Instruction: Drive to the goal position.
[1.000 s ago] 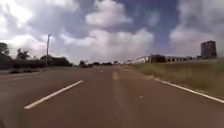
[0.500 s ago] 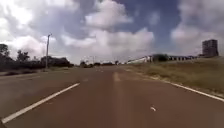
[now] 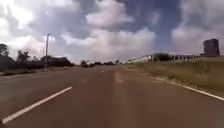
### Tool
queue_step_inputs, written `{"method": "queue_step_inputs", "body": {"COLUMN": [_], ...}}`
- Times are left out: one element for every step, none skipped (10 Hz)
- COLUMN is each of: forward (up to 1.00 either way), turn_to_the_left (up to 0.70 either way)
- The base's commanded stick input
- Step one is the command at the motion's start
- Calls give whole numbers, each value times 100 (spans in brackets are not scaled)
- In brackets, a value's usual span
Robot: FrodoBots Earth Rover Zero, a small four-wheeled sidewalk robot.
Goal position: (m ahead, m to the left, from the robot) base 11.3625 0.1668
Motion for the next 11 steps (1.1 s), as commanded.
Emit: {"method": "queue_step_inputs", "body": {"forward": [100,100,100,100,100,100,100,100,100,100,100], "turn_to_the_left": [-18,-14,-10,-6,-2,0,0,0,0,0,0]}}
